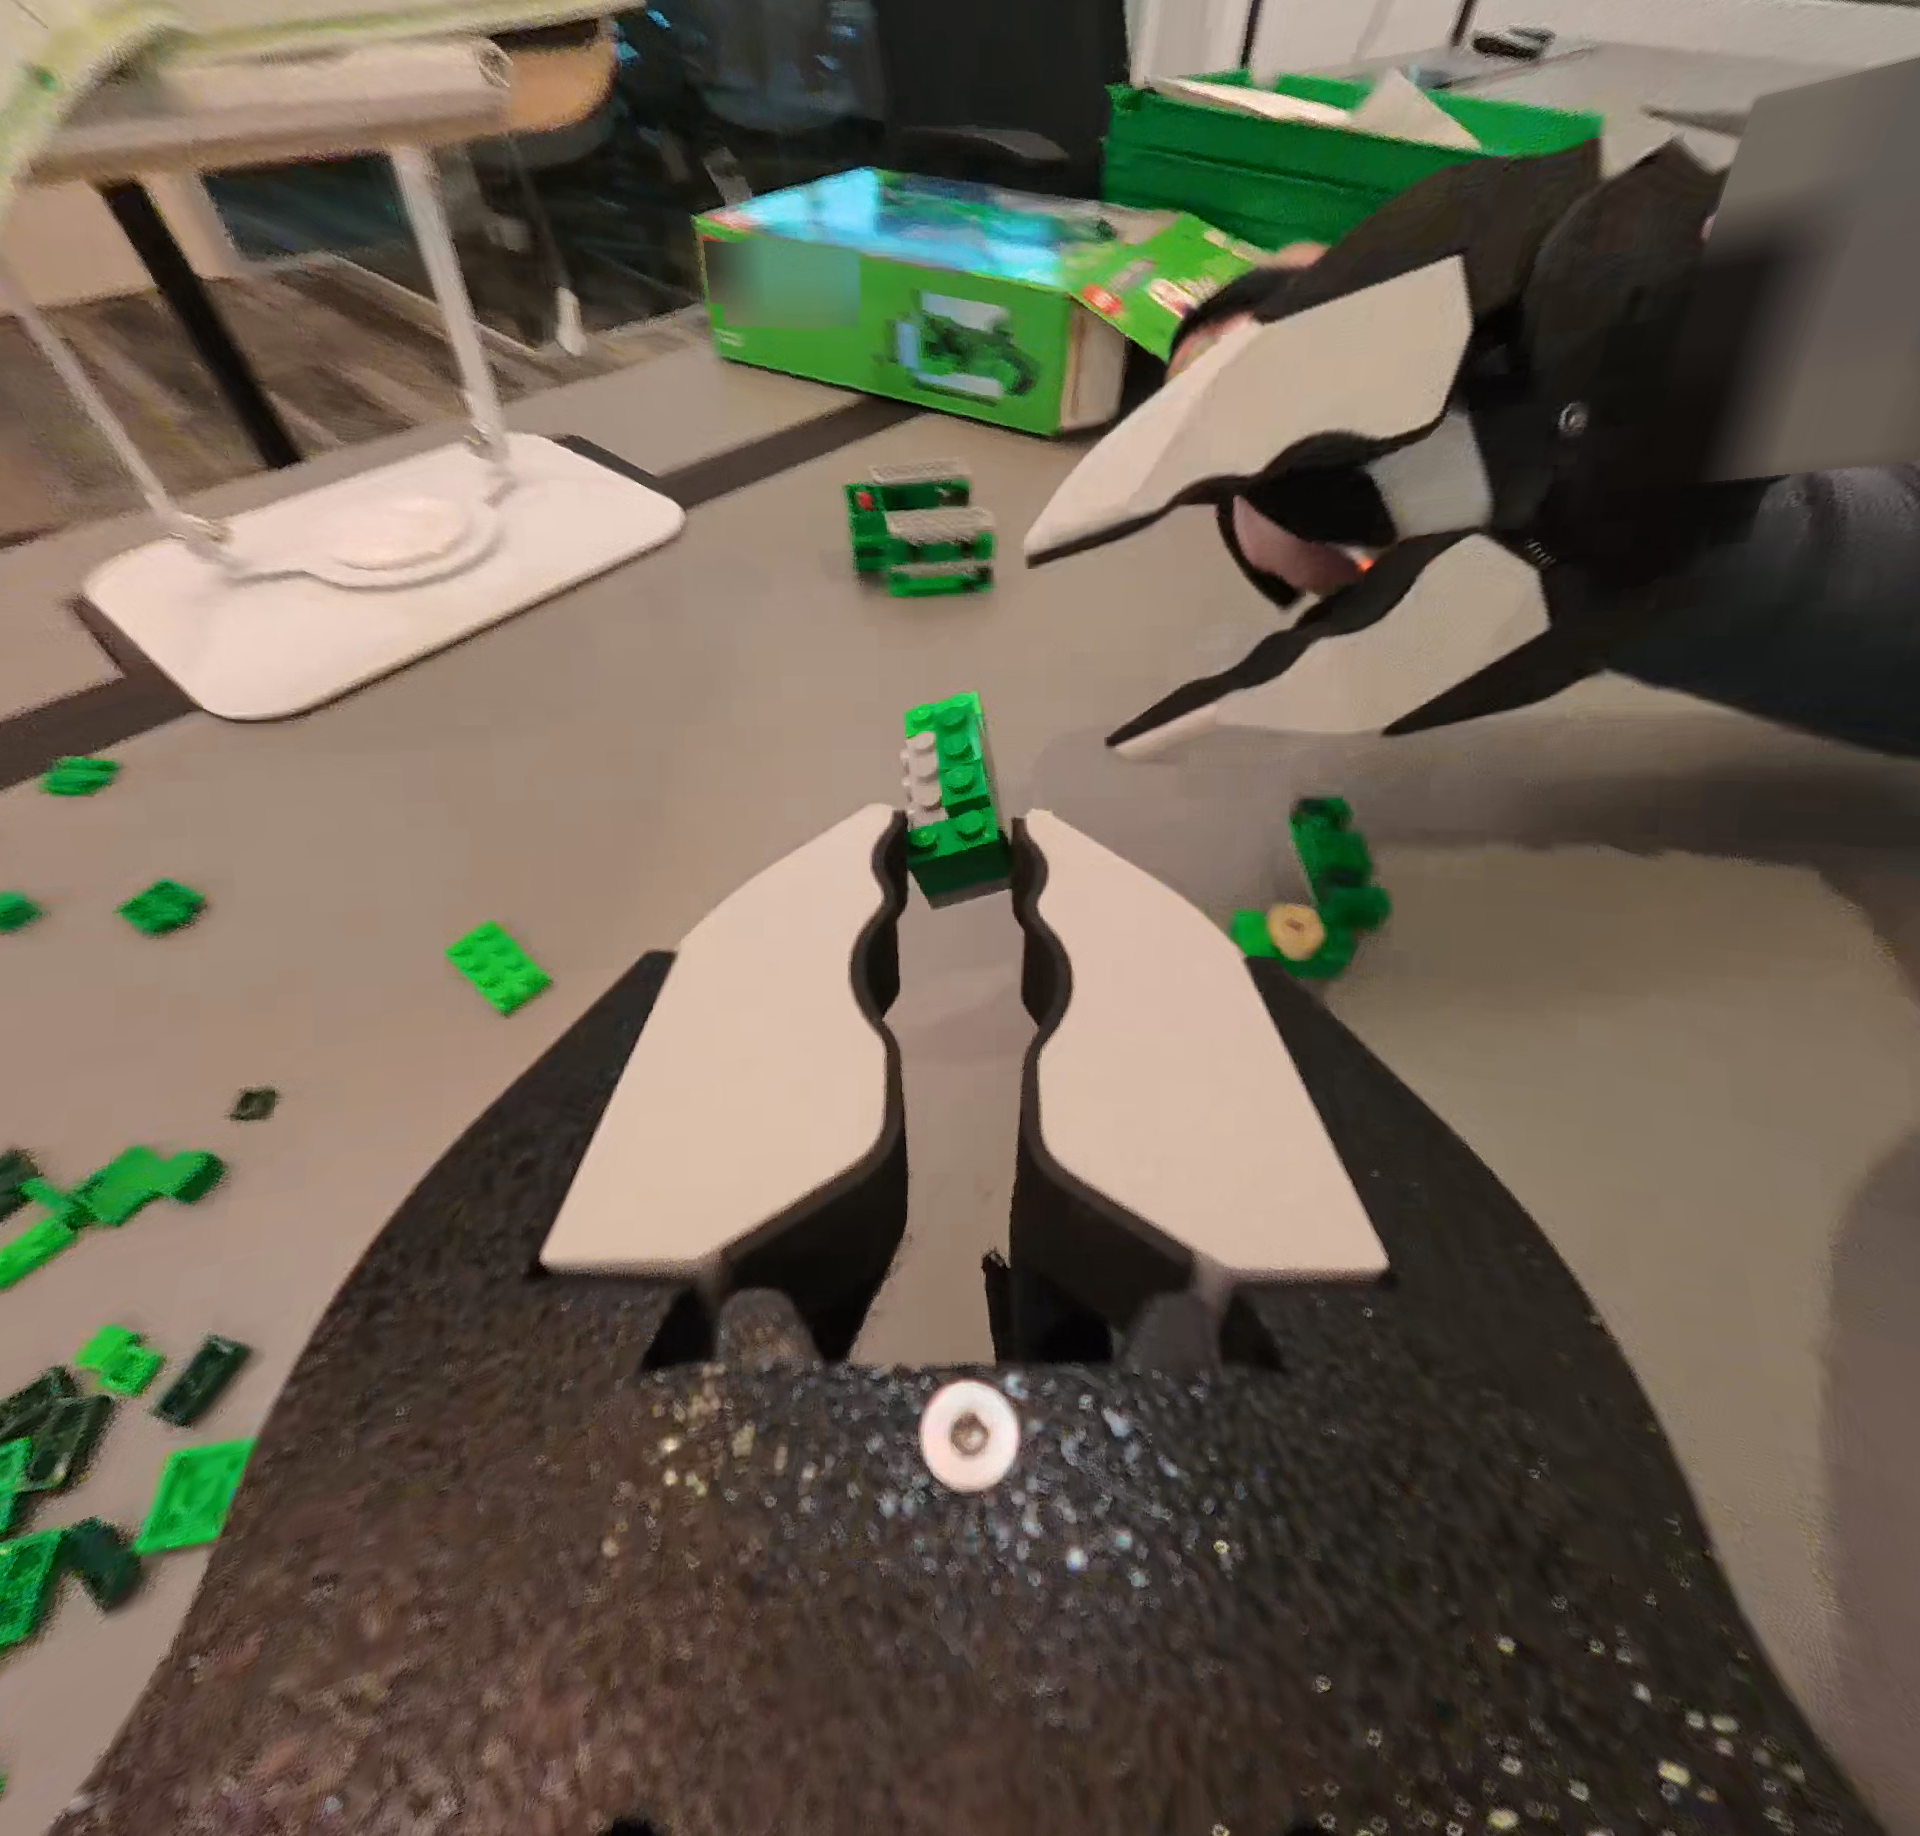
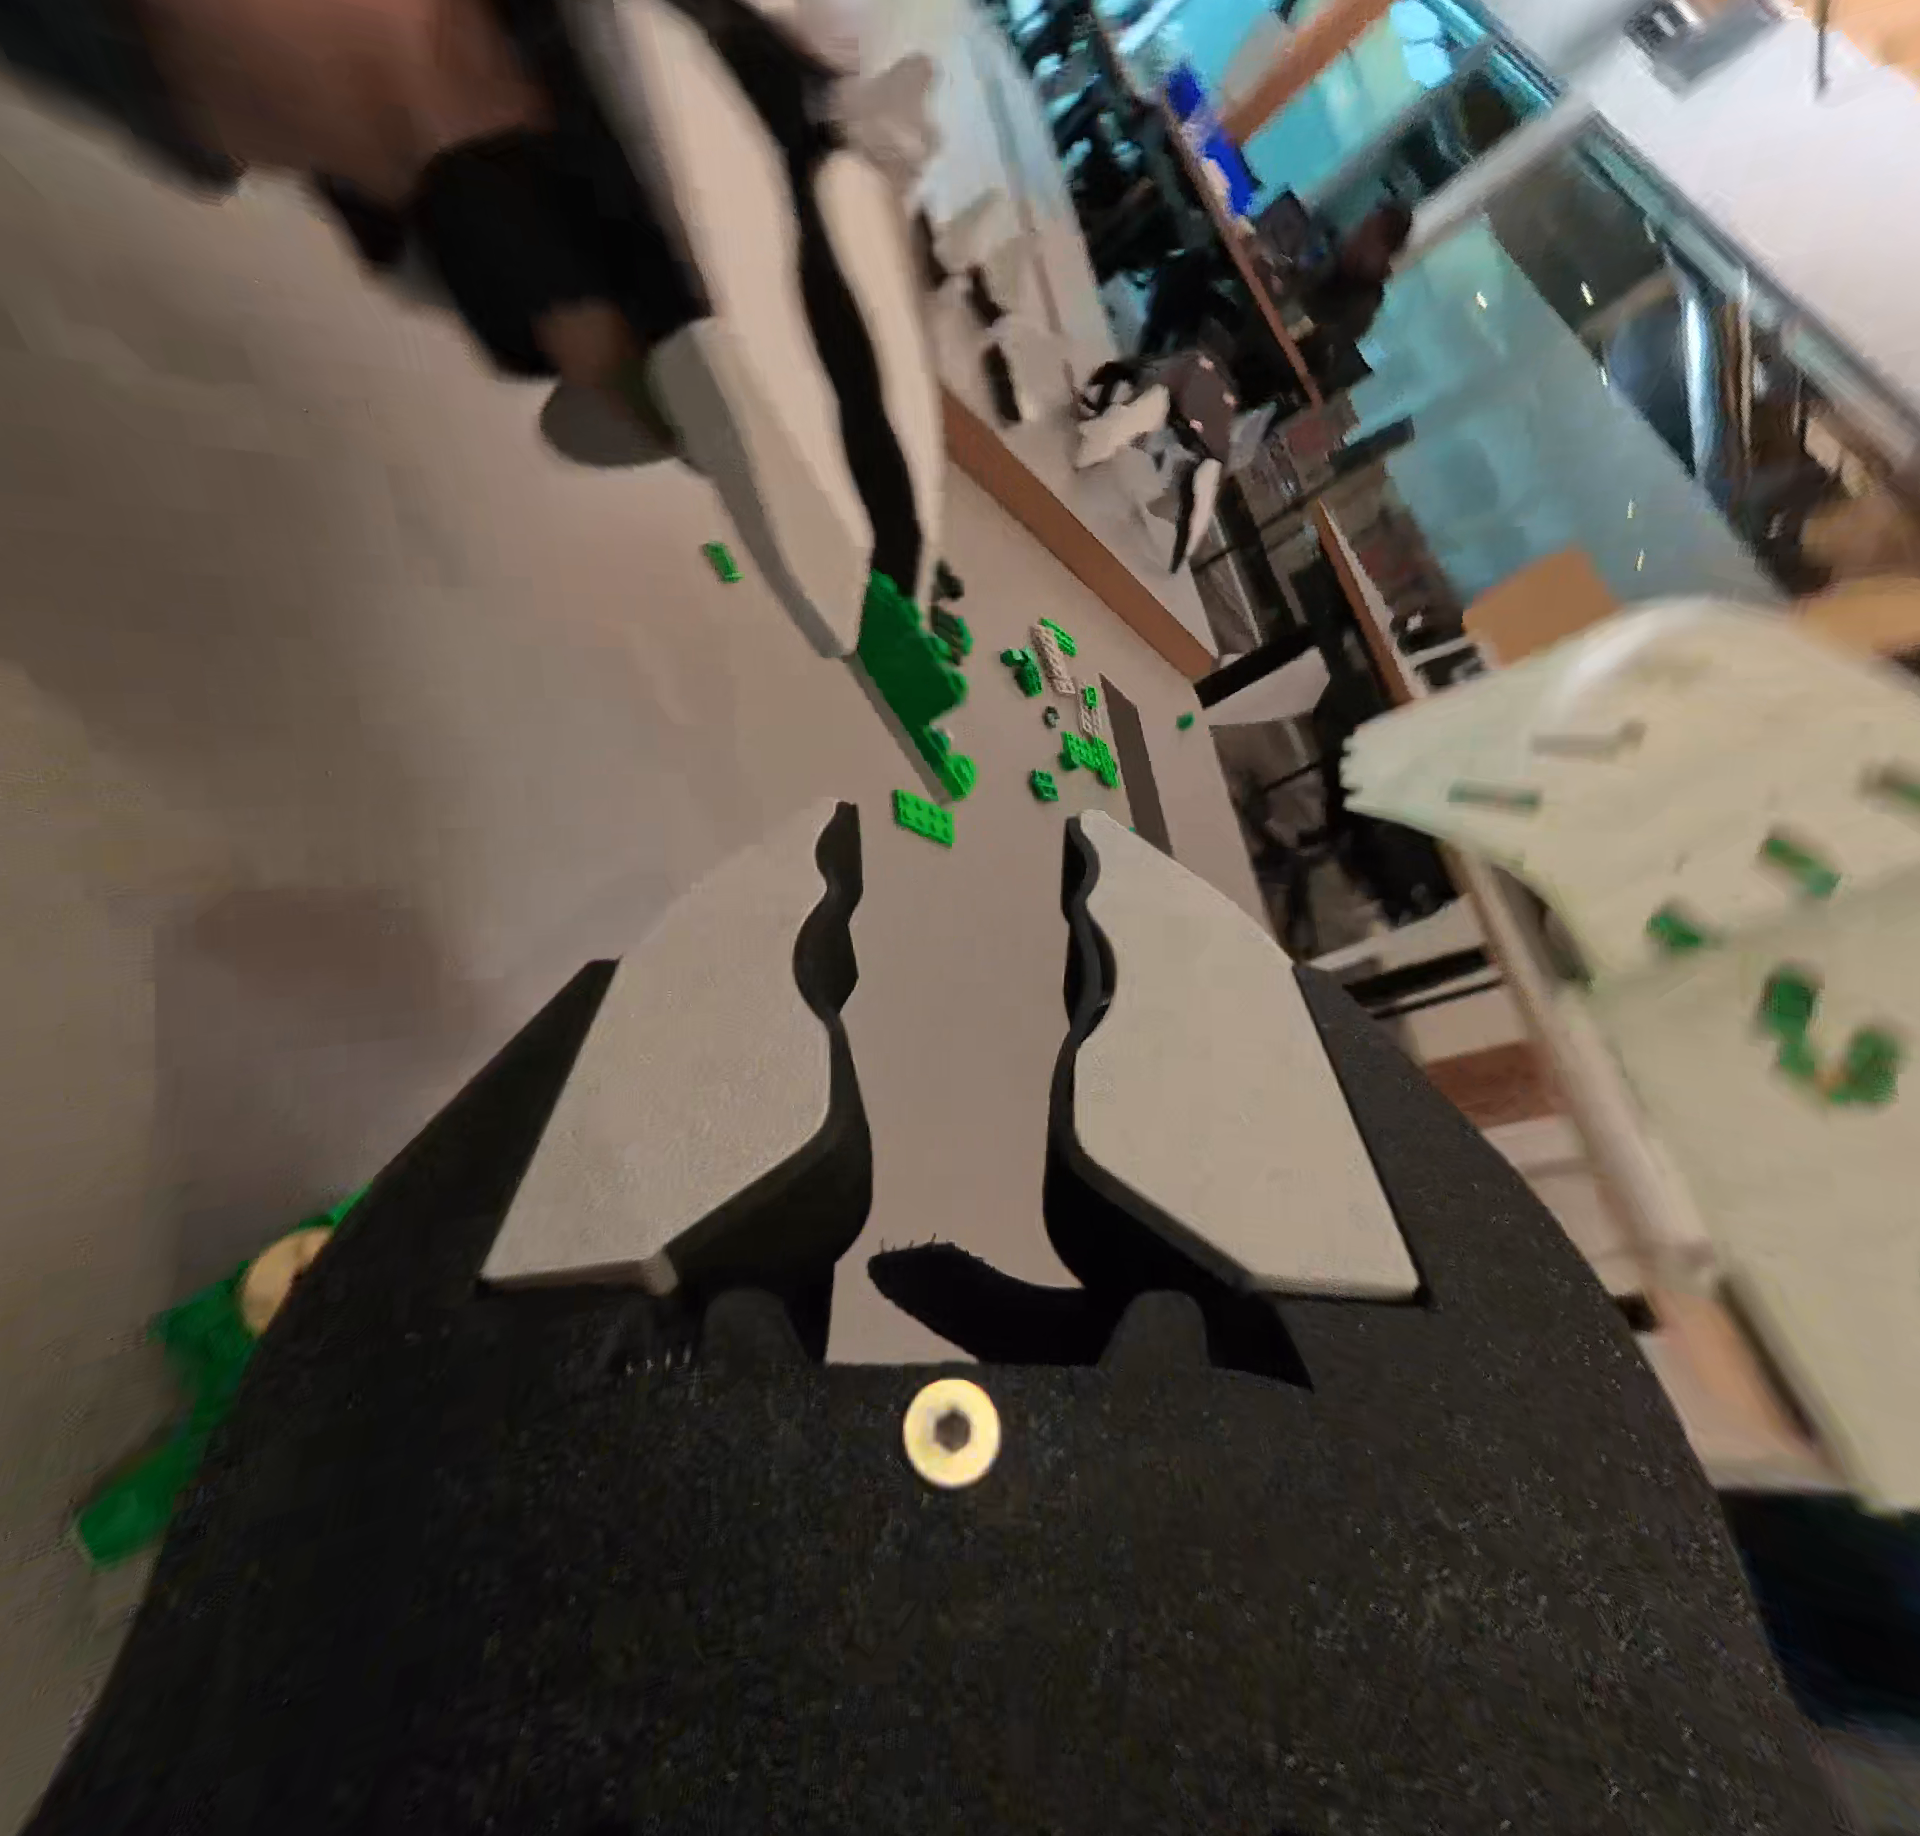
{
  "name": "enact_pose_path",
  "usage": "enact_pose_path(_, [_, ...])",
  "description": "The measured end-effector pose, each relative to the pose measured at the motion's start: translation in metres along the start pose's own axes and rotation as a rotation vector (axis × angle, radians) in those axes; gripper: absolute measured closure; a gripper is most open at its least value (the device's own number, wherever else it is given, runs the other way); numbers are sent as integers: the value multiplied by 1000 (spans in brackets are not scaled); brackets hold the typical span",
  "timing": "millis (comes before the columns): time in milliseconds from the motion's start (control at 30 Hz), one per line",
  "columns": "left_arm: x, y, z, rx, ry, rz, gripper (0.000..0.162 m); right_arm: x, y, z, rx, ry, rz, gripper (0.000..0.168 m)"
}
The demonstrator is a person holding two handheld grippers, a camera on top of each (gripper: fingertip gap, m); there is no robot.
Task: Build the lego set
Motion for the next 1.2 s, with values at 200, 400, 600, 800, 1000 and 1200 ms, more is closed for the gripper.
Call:
enact_pose_path(200, [34, -33, 2, 93, 35, -66, 143, 4, 35, 55, 479, 114, 235, 142])
enact_pose_path(400, [75, -71, -3, 159, 97, -210, 143, 10, 44, 98, 614, 125, 353, 141])
enact_pose_path(600, [94, -79, -11, 168, 150, -213, 143, 8, 44, 108, 669, 154, 377, 136])
enact_pose_path(800, [87, -74, -7, 118, 164, -120, 143, 5, 47, 112, 698, 171, 401, 141])
enact_pose_path(1000, [91, -68, -4, 158, 136, -89, 143, 5, 46, 111, 694, 188, 390, 142])
enact_pose_path(1200, [96, -60, 0, 240, 111, -84, 143, 6, 43, 107, 649, 187, 378, 145])
Point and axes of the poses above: each gripper's, where its closed fingertips meet, x out along the fingers, z out of its underside, y = z × x across the jaws, the point moved 4 cm from there along -x, back along the fingers, and after that the axes turned 10 degrees about -x, right-handed, at the moved point
